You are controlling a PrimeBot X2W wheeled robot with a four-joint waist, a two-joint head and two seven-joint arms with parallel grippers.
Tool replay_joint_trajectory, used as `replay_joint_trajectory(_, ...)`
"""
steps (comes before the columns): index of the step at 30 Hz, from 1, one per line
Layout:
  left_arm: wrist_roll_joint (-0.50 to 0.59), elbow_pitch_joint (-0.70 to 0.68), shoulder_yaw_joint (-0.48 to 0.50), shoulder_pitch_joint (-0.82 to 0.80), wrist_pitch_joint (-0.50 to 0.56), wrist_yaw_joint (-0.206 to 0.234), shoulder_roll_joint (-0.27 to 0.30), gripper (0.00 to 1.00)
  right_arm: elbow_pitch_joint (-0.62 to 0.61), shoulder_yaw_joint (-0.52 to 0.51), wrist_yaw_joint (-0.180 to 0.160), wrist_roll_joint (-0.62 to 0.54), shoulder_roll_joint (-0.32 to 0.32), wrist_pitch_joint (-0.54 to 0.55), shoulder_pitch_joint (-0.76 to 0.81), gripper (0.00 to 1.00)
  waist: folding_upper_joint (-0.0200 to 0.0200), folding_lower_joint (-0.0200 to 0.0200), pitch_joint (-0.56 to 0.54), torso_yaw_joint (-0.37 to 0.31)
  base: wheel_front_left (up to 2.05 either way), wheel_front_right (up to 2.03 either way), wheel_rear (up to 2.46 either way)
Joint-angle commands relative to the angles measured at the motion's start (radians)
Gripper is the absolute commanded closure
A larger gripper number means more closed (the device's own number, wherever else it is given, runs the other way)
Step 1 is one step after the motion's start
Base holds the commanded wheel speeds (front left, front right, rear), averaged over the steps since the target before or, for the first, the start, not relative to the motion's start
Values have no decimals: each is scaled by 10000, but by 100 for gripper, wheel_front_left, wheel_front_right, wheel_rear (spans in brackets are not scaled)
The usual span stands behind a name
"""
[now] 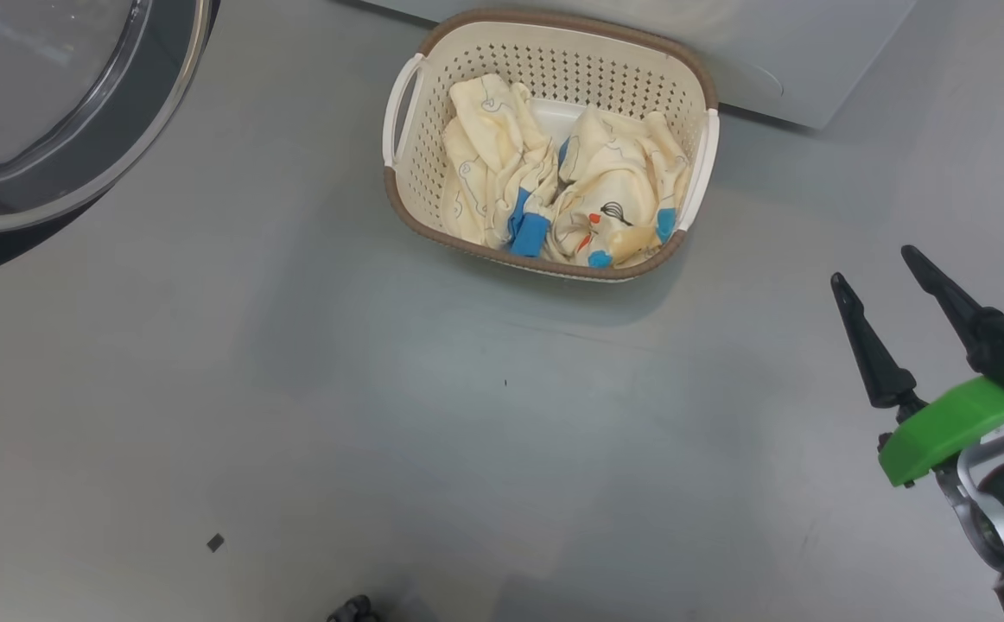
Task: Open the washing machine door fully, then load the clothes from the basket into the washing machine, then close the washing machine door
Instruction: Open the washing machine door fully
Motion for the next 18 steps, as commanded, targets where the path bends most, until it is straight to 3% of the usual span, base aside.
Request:
replay_joint_trajectory(1,110,-167,447,-201,-94,-17,768,100,-335,178,-27,-60,-167,-13,195,0,0,-1,-50,-14,0,0,0)
replay_joint_trajectory(11,731,-176,408,22,-94,-406,704,100,317,328,-27,107,331,-497,-68,0,0,-1,-854,-392,0,0,0)
replay_joint_trajectory(18,1318,-485,-269,559,-95,-554,579,100,1257,534,-27,286,858,-1124,-276,0,0,-1,-1894,-803,0,0,0)
